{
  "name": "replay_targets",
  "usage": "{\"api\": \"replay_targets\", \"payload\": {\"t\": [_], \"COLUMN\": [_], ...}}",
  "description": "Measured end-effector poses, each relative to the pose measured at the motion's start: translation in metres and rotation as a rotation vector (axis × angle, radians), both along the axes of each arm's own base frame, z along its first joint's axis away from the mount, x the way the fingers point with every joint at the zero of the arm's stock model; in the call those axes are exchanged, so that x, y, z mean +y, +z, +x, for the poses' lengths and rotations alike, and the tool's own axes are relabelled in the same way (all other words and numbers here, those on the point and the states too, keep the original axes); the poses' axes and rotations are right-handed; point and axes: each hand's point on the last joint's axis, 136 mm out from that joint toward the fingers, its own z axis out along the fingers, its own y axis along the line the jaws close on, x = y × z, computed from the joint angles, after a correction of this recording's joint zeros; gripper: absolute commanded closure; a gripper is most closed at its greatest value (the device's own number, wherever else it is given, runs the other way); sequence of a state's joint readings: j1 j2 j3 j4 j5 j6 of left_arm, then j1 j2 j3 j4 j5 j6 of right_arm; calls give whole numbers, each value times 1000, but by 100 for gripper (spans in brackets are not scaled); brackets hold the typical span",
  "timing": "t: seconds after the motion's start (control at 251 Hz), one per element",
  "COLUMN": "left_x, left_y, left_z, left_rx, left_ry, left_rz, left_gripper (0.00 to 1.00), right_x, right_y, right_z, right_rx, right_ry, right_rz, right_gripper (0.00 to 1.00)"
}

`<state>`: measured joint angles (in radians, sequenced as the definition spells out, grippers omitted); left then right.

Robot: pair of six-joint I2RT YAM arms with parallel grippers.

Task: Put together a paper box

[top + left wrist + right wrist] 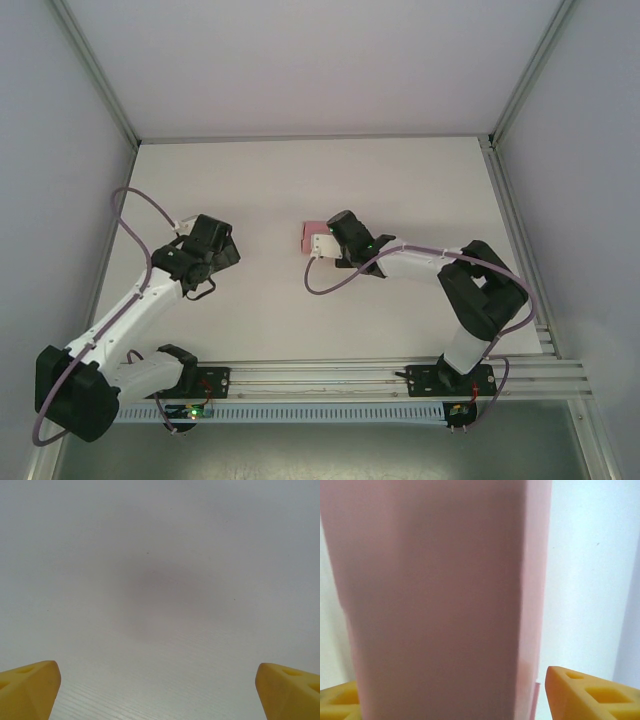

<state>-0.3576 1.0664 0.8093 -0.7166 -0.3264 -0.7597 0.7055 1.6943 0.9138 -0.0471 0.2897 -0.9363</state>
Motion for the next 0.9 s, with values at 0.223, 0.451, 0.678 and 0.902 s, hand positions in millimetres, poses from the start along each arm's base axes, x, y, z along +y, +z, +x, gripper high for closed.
{"api": "replay_targets", "payload": {"t": [0.223, 0.451, 0.678, 0.902], "left_x": [1, 2, 7, 48], "left_y": [2, -3, 3, 2], "left_z": [-5, -7, 7, 54], "left_rx": [-16, -5, -48, -152], "left_ry": [-13, -22, -42, 19], "left_rz": [-4, 3, 55, 157], "left_gripper": [0, 0, 0, 0], "right_x": [-2, 11, -26, -151], "right_y": [0, 41, 113, 153], "right_z": [-31, -47, -22, 5], "right_rx": [63, 69, -14, -236], "right_ry": [-8, 28, -228, -716], "right_rz": [38, 187, 547, 911], "right_gripper": [17, 9, 2, 2]}}
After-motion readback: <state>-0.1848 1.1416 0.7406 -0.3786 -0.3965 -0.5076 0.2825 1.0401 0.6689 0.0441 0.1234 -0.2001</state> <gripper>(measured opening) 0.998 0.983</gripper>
